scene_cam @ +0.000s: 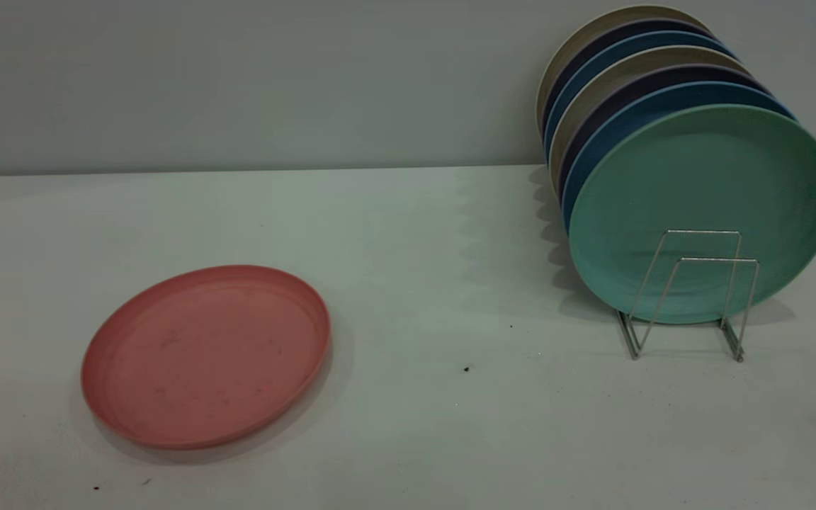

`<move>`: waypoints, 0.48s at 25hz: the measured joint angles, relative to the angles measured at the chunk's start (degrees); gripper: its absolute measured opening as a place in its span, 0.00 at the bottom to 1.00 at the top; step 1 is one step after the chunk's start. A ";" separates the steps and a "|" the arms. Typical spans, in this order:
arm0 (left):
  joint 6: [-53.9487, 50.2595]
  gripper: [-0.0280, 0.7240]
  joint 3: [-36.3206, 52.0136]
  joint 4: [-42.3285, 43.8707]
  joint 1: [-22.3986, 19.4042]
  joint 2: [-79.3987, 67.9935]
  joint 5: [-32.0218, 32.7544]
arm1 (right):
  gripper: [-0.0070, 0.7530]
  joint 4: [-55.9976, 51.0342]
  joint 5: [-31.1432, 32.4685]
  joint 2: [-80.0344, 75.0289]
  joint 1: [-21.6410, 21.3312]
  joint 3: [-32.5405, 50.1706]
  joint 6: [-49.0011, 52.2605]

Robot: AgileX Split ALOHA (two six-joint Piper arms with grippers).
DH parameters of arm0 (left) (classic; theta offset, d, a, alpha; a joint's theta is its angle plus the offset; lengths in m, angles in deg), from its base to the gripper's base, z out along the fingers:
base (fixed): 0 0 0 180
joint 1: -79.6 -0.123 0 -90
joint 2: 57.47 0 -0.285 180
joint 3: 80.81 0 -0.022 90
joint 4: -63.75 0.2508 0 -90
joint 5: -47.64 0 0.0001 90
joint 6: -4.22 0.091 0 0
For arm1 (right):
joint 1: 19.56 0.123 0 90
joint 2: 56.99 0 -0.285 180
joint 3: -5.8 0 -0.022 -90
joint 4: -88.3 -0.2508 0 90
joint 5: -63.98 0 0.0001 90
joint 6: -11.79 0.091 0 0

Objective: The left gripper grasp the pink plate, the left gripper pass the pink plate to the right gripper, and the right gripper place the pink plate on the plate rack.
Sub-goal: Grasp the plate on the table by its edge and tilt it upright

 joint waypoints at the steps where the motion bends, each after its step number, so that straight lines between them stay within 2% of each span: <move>1: -0.36 0.73 -0.14 -0.12 0.00 -1.87 -2.31 | 0.62 -1.09 -2.73 -3.39 0.00 0.00 -0.71; 7: -4.91 0.73 -0.26 -1.74 0.00 -26.40 -6.89 | 0.62 -11.17 -12.25 -23.01 0.00 0.00 -13.30; 10: -2.40 0.73 -0.26 -7.75 0.00 -39.93 -11.50 | 0.62 -18.83 -13.70 -31.19 0.00 -0.18 -20.87; 12: 3.71 0.73 -0.31 -14.46 0.00 -48.06 -15.12 | 0.62 -23.50 -13.70 -36.22 0.00 -0.94 -26.22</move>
